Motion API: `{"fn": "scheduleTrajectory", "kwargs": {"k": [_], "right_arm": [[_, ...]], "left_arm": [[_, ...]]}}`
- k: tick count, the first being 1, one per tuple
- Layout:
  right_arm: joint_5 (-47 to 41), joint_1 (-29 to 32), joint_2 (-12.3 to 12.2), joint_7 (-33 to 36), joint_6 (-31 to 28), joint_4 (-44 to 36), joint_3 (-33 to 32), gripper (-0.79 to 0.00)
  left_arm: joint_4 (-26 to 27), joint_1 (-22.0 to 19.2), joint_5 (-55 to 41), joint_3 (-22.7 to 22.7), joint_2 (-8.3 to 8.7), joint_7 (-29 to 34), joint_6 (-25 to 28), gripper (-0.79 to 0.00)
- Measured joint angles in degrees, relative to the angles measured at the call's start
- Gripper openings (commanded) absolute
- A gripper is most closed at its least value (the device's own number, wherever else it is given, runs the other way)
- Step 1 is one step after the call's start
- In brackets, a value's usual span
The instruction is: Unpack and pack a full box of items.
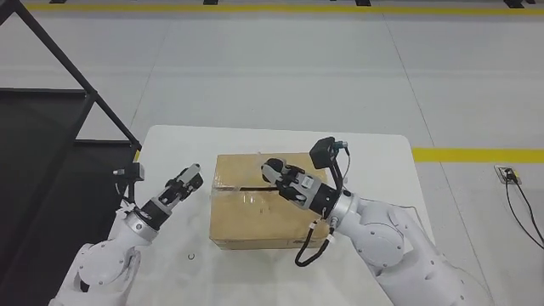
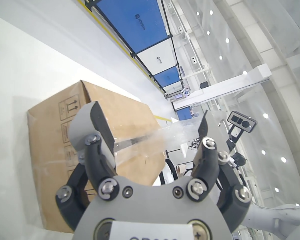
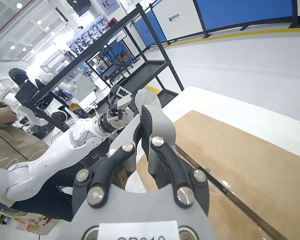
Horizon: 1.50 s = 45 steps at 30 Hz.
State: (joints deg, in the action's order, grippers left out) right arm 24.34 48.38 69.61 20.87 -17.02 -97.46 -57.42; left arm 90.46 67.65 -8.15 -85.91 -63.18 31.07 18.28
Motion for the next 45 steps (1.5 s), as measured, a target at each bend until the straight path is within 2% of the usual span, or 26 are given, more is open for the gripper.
{"fn": "scheduleTrajectory", "kwargs": {"k": [4,9,14,27,36,45], "right_arm": [[-0.36,0.25,0.09,0.46,-0.21,0.31,-0.51,-0.785],[-0.92,0.32,0.20,0.93,-0.91,0.75,-1.00,-0.785],[-1.06,0.48,0.29,1.22,-2.21,1.00,-1.43,-0.785],[-0.06,0.66,0.58,0.68,-6.05,1.22,-1.91,-0.785],[0.85,0.20,0.90,1.29,-3.71,2.24,-2.10,-0.785],[0.45,2.87,0.28,3.61,-0.91,1.85,-5.93,-0.785]], "left_arm": [[-1.23,-3.01,-4.78,2.10,0.17,10.01,-7.38,-0.785],[-5.68,-7.17,-6.16,4.63,0.01,14.82,-11.47,-0.785],[-8.90,-9.70,-5.01,6.46,-0.26,13.31,-11.97,-0.785],[-10.27,-9.82,-3.78,7.74,-0.35,11.45,-12.11,-0.785],[-8.85,-8.16,-4.85,6.11,0.00,11.60,-11.31,-0.785],[-8.75,-8.16,-4.08,6.12,0.21,12.42,-11.82,-0.785]]}}
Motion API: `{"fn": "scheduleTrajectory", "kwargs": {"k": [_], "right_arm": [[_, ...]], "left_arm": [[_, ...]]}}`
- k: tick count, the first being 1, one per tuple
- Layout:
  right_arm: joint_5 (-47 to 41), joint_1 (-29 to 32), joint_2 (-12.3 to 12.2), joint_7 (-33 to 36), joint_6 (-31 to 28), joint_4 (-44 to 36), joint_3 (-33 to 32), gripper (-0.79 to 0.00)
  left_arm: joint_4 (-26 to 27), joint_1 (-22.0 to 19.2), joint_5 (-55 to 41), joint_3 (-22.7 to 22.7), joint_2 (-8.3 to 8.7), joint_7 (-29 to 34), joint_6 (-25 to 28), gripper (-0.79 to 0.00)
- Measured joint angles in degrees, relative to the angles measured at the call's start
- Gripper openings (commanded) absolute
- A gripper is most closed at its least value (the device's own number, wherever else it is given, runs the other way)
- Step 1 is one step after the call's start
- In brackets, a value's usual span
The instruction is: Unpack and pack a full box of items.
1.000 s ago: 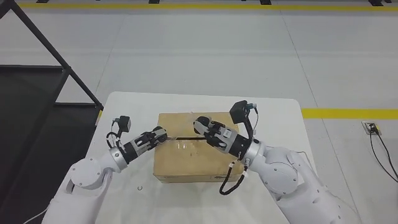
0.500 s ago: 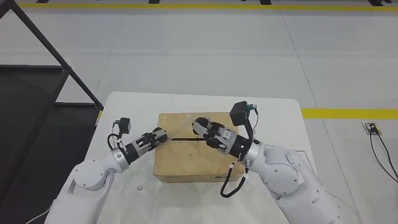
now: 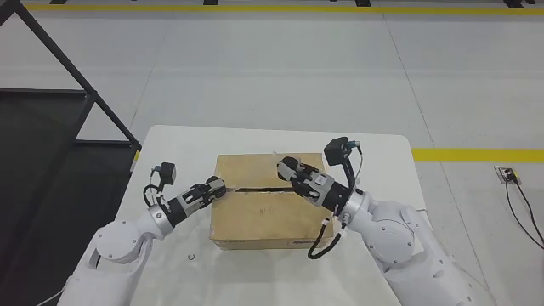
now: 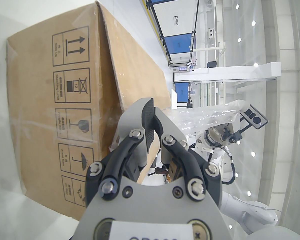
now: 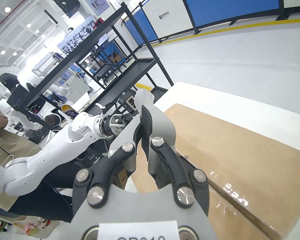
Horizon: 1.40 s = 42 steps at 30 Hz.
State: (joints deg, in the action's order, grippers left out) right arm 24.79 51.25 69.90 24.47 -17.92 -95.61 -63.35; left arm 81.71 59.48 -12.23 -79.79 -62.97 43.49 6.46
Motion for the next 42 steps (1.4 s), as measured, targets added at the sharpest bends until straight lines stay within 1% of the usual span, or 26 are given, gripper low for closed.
{"fn": "scheduleTrajectory", "kwargs": {"k": [8,22,28,36,42], "right_arm": [[-1.78,1.81,-0.62,4.20,2.16,-0.03,-3.28,-0.785],[-2.84,0.96,-0.88,11.00,8.22,2.91,-4.23,-0.785],[-2.74,1.72,-1.06,12.17,10.33,3.26,-4.93,-0.785],[-2.51,3.73,-1.39,13.09,11.61,2.23,-5.86,-0.785],[-2.06,3.28,-1.36,14.60,14.39,2.55,-5.30,-0.785]], "left_arm": [[0.42,-0.02,0.53,0.06,0.15,0.30,-0.15,-0.785],[0.80,0.09,0.82,0.25,0.32,0.15,-0.62,-0.785],[0.99,0.00,1.12,0.66,0.33,-0.14,-0.66,-0.785],[0.87,-0.11,1.19,1.03,0.34,-0.50,-0.81,-0.785],[0.82,-0.23,1.33,1.30,0.34,-0.66,-0.87,-0.785]]}}
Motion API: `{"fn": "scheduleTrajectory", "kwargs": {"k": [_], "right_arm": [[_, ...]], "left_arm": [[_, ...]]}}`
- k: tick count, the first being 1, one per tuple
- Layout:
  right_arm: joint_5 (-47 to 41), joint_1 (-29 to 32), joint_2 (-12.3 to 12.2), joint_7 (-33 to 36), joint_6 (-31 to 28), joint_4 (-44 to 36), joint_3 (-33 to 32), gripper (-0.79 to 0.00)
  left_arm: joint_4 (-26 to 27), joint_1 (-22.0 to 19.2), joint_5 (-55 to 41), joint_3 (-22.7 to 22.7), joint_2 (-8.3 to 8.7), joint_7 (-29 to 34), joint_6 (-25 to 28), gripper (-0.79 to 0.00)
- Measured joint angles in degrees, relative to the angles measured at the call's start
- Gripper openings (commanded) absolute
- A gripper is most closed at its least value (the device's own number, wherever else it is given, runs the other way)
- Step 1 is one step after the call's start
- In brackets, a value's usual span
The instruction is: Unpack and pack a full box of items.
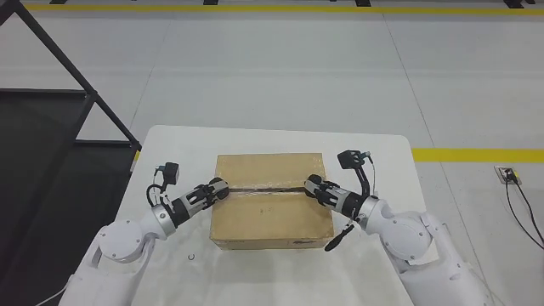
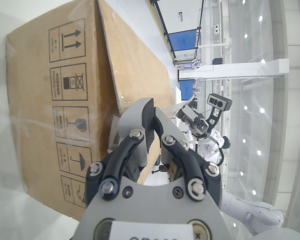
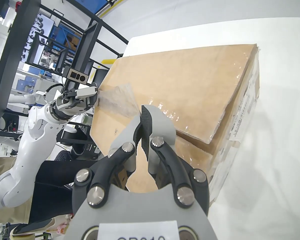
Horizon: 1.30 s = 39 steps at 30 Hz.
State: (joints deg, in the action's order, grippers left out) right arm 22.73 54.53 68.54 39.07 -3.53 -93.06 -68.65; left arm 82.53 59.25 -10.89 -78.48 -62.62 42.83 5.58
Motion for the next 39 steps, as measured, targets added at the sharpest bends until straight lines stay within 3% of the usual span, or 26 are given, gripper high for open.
{"fn": "scheduleTrajectory", "kwargs": {"k": [18,39], "right_arm": [[0.09,0.77,-0.12,0.24,3.78,-1.13,-0.62,-0.539],[-2.58,4.53,-1.00,-1.34,2.03,-5.89,-5.91,-0.465]], "left_arm": [[-0.32,-0.14,-0.05,0.24,0.11,-0.01,0.31,-0.785],[-0.22,0.06,-0.17,0.38,0.25,0.05,0.52,-0.785]]}}
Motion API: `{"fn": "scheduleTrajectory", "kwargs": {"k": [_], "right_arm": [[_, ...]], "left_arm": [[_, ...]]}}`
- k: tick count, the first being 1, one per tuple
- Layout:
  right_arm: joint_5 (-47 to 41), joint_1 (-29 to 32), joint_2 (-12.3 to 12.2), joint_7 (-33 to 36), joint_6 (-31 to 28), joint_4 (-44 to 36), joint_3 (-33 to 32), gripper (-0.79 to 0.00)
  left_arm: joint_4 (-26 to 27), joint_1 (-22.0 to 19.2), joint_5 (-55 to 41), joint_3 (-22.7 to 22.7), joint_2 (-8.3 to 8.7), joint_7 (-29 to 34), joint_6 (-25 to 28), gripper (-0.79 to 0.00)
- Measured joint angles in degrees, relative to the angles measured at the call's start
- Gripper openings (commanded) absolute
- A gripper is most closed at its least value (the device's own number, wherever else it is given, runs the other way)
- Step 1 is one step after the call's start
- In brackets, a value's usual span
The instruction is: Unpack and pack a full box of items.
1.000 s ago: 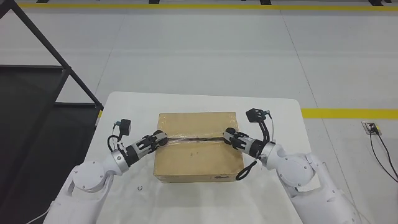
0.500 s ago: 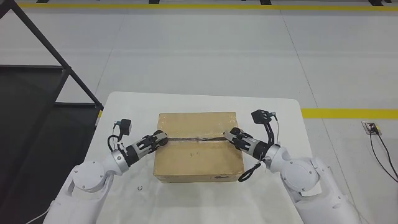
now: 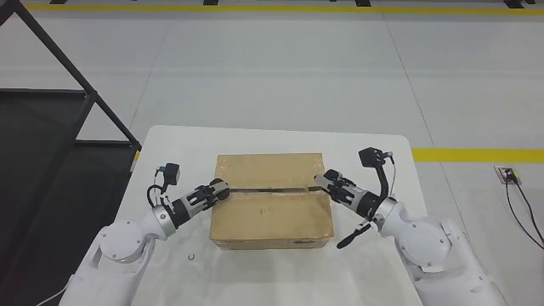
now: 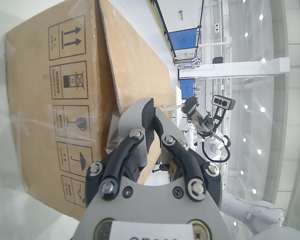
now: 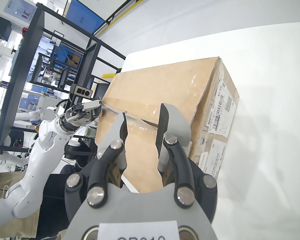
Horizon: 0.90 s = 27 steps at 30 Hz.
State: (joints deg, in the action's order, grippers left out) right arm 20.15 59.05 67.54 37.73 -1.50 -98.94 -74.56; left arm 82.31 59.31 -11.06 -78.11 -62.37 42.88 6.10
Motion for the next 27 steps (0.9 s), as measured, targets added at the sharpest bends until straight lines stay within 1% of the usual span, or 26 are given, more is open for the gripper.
{"fn": "scheduleTrajectory", "kwargs": {"k": [3,4,5,8,9,10,11,13,17,21,24,25,27], "right_arm": [[-2.51,-1.02,0.19,0.13,-1.93,0.72,0.64,-0.443],[-3.75,-1.88,0.27,1.24,-3.11,1.51,1.27,-0.443],[-4.74,-2.71,0.34,2.56,-3.94,2.31,1.89,-0.462],[-6.11,-6.45,0.62,6.80,-4.66,5.73,4.12,-0.563],[-6.06,-7.50,0.74,7.25,-4.73,6.57,4.86,-0.622],[-6.16,-8.61,0.91,7.60,-5.30,7.42,5.81,-0.727],[-6.47,-9.27,1.01,8.01,-6.04,7.93,6.47,-0.785],[-7.32,-10.59,1.15,9.82,-7.48,9.17,7.70,-0.785],[-6.41,-13.68,1.66,11.30,-5.20,12.06,10.34,-0.785],[-5.06,-17.17,2.55,10.07,-2.07,15.79,13.64,-0.785],[-4.29,-18.09,3.08,6.05,-3.61,16.93,15.02,-0.785],[-4.80,-18.13,3.17,5.82,-4.35,17.26,15.23,-0.785],[-4.85,-18.69,3.22,6.89,-3.53,18.12,15.43,-0.785]], "left_arm": [[0.06,0.12,0.00,-0.04,0.03,-0.02,0.09,-0.785],[0.12,0.18,0.00,-0.08,0.05,-0.03,0.12,-0.785],[0.18,0.24,-0.02,-0.12,0.06,-0.07,0.16,-0.785],[0.58,0.53,-0.20,-0.30,0.08,-0.44,0.35,-0.785],[0.76,0.62,-0.32,-0.37,0.09,-0.58,0.38,-0.785],[1.01,0.72,-0.46,-0.46,0.10,-0.69,0.38,-0.785],[1.20,0.79,-0.53,-0.53,0.11,-0.75,0.37,-0.785],[1.54,0.91,-0.61,-0.64,0.14,-0.79,0.25,-0.785],[1.74,0.98,-0.57,-0.67,0.17,-0.86,0.12,-0.785],[1.49,0.77,-0.59,-0.50,0.17,-0.80,0.01,-0.785],[1.32,0.62,-0.82,-0.39,0.15,-0.75,0.03,-0.785],[1.25,0.56,-0.88,-0.37,0.15,-0.73,0.01,-0.785],[1.14,0.47,-0.97,-0.35,0.14,-0.76,-0.02,-0.785]]}}
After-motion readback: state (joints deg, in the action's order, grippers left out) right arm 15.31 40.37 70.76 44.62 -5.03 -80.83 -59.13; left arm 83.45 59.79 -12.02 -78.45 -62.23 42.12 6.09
